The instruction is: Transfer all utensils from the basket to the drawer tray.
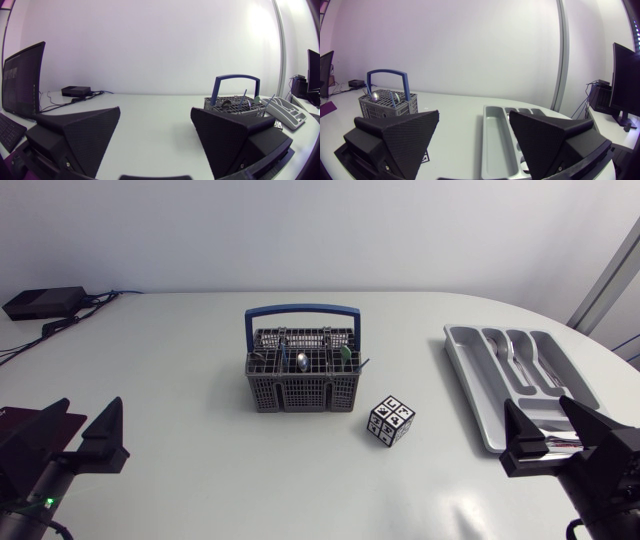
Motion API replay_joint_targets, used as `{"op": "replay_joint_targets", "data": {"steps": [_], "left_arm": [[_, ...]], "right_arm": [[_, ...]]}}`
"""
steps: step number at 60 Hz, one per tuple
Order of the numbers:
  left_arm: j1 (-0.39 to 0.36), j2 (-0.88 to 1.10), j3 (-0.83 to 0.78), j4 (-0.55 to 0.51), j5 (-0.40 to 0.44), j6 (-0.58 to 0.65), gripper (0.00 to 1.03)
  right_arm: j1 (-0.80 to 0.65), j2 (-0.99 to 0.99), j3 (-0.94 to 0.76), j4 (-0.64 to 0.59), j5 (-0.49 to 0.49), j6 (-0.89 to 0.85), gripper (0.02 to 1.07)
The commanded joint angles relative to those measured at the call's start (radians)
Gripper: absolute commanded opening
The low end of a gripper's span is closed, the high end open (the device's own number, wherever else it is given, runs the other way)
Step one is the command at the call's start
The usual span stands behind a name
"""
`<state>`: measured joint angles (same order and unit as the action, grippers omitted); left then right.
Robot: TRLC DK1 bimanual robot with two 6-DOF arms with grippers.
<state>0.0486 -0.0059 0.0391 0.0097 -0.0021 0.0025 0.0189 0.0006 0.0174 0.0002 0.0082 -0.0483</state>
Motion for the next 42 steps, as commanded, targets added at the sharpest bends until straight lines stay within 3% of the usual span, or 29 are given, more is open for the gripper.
{"op": "replay_joint_targets", "data": {"steps": [1,9,30,42], "left_arm": [[0.005,-0.006,-0.007,0.003,-0.003,-0.004,0.99],[0.004,0.003,0.018,0.007,-0.003,-0.004,0.99],[-0.016,0.241,0.151,0.044,-0.003,-0.024,0.98],[-0.027,0.512,0.306,-0.022,-0.003,-0.042,0.97]], "right_arm": [[0.009,-0.005,-0.011,0.001,0.009,0.025,1.03],[0.01,0.007,0.001,0.004,0.009,0.024,1.02],[0.052,0.276,0.104,0.101,0.012,0.027,1.02],[0.159,0.461,0.199,0.107,0.079,0.03,1.02]]}}
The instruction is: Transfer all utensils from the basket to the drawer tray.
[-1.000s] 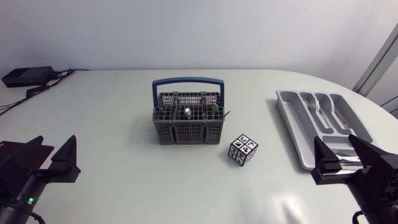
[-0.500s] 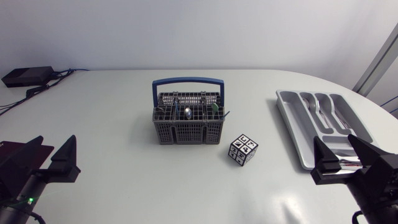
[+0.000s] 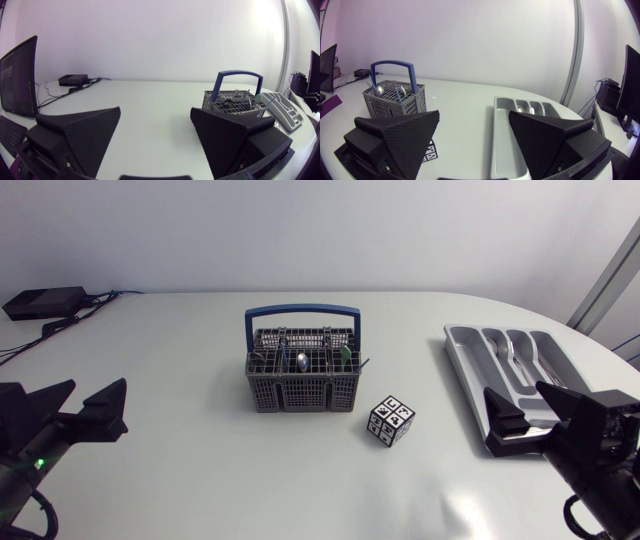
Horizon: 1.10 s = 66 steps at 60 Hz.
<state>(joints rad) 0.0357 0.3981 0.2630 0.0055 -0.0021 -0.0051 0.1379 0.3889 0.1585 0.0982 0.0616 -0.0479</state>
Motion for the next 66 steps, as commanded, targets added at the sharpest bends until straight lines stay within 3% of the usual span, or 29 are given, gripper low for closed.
{"op": "replay_joint_targets", "data": {"steps": [1,14,27,38,43,50,56,62,66], "left_arm": [[-0.017,0.125,0.09,-0.021,-0.001,-0.039,0.97],[-0.094,0.32,0.269,-0.183,-0.003,-0.047,0.96],[-0.152,0.484,0.423,-0.277,-0.004,-0.039,0.96],[-0.184,0.62,0.532,-0.343,-0.004,0.123,0.96],[-0.207,0.682,0.578,-0.387,-0.004,0.238,0.96],[-0.23,0.742,0.582,-0.384,0.025,0.277,0.96],[-0.234,0.771,0.567,-0.329,0.074,0.317,0.96],[-0.234,0.792,0.552,-0.268,0.123,0.361,0.96],[-0.229,0.809,0.553,-0.257,0.154,0.386,0.96]], "right_arm": [[0.048,0.087,0.065,0.008,0.032,0.029,1.02],[0.109,0.263,0.204,-0.066,0.064,0.079,1.02],[0.177,0.386,0.322,-0.172,0.083,0.094,1.02],[0.247,0.519,0.437,-0.293,0.087,0.045,1.02],[0.275,0.608,0.495,-0.333,0.032,-0.007,1.02],[0.275,0.728,0.561,-0.39,-0.062,-0.15,1.02],[0.275,0.805,0.589,-0.348,-0.131,-0.17,1.02],[0.275,0.861,0.616,-0.313,-0.18,-0.176,0.93],[0.278,0.878,0.628,-0.29,-0.203,-0.17,0.92]]}}
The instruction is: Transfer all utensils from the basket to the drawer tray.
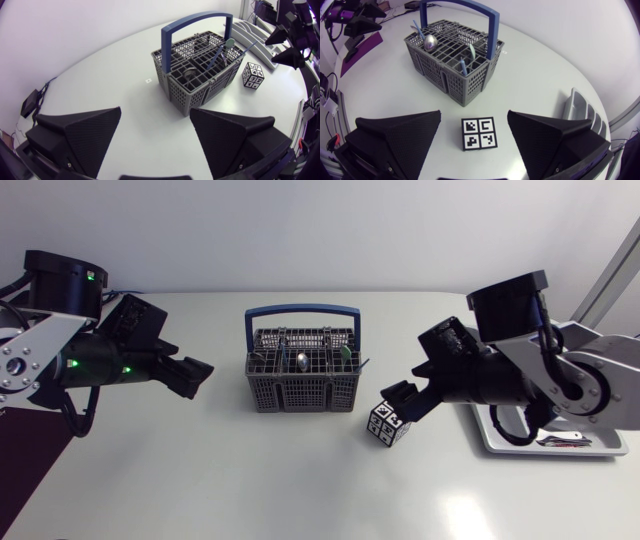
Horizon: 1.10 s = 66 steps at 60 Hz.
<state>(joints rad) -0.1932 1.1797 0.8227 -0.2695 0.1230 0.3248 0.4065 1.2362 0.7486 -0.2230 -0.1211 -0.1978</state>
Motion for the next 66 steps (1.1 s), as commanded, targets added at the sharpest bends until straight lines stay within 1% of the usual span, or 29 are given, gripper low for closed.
{"op": "replay_joint_targets", "data": {"steps": [1,4,9,14,20,24,28,45,51,55,58,61,66], "left_arm": [[0.0,0.032,-0.007,0.021,0.043,0.065,0.96],[0.001,0.047,-0.004,0.024,0.064,0.077,0.96],[0.0,0.075,-0.002,0.039,0.072,0.086,0.96],[0.0,0.084,-0.002,0.053,0.076,0.092,0.96],[0.0,0.084,-0.004,0.067,0.092,0.092,0.96],[-0.002,0.084,-0.005,0.084,0.106,0.092,0.96],[-0.006,0.084,-0.005,0.093,0.107,0.092,0.96],[-0.041,0.087,-0.011,0.15,0.112,0.089,0.96],[-0.054,0.093,-0.017,0.176,0.112,0.085,0.96],[-0.06,0.101,-0.022,0.187,0.112,0.083,0.96],[-0.069,0.107,-0.023,0.196,0.112,0.083,0.96],[-0.075,0.113,-0.027,0.208,0.112,0.082,0.96],[-0.084,0.121,-0.03,0.225,0.112,0.077,0.96]], "right_arm": [[0.014,0.035,0.04,0.042,-0.02,-0.018,0.92],[0.023,0.054,0.047,0.067,-0.022,-0.018,0.87],[0.034,0.088,0.057,0.105,-0.041,-0.02,0.78],[0.038,0.117,0.067,0.129,-0.045,-0.025,0.71],[0.04,0.152,0.074,0.174,-0.046,-0.035,0.59],[0.038,0.181,0.089,0.177,-0.046,-0.048,0.51],[0.034,0.206,0.095,0.197,-0.048,-0.052,0.48],[0.026,0.273,0.115,0.257,-0.048,-0.057,0.48],[0.026,0.292,0.126,0.263,-0.048,-0.061,0.36],[0.026,0.299,0.129,0.269,-0.054,-0.066,0.34],[0.026,0.305,0.132,0.269,-0.074,-0.068,0.3],[0.026,0.313,0.135,0.267,-0.1,-0.068,0.21],[0.029,0.316,0.133,0.271,-0.104,-0.072,0.14]]}}
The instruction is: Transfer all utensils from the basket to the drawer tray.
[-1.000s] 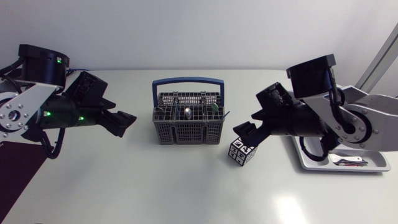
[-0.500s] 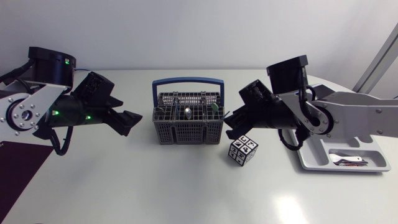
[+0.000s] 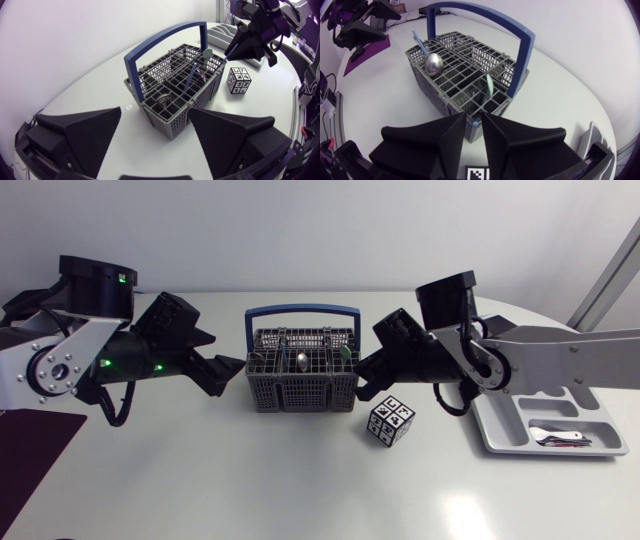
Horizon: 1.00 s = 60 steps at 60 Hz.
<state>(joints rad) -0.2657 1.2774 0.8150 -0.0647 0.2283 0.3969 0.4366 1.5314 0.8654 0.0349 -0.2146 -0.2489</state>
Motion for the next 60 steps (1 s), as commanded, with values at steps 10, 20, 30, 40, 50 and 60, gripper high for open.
{"op": "replay_joint_targets", "data": {"steps": [10,20,30,40,50,60], "left_arm": [[-0.03,0.025,-0.031,0.042,0.006,0.002,0.96],[-0.04,0.025,-0.043,0.057,0.006,0.002,0.96],[-0.044,0.025,-0.046,0.062,0.006,0.003,0.96],[-0.049,0.027,-0.054,0.072,0.006,0.008,0.96],[-0.05,0.031,-0.06,0.1,0.006,0.016,0.96],[-0.063,0.037,-0.07,0.131,0.006,0.026,0.96]], "right_arm": [[0.001,0.022,0.023,0.016,-0.011,-0.021,0.08],[0.002,0.022,0.03,0.016,-0.003,-0.021,0.08],[-0.006,-0.014,0.052,-0.015,-0.008,-0.021,0.08],[-0.007,-0.07,0.113,-0.102,-0.011,-0.021,0.08],[-0.009,-0.131,0.211,-0.259,-0.006,-0.016,0.08],[-0.01,-0.198,0.287,-0.392,-0.003,-0.013,0.08]]}}
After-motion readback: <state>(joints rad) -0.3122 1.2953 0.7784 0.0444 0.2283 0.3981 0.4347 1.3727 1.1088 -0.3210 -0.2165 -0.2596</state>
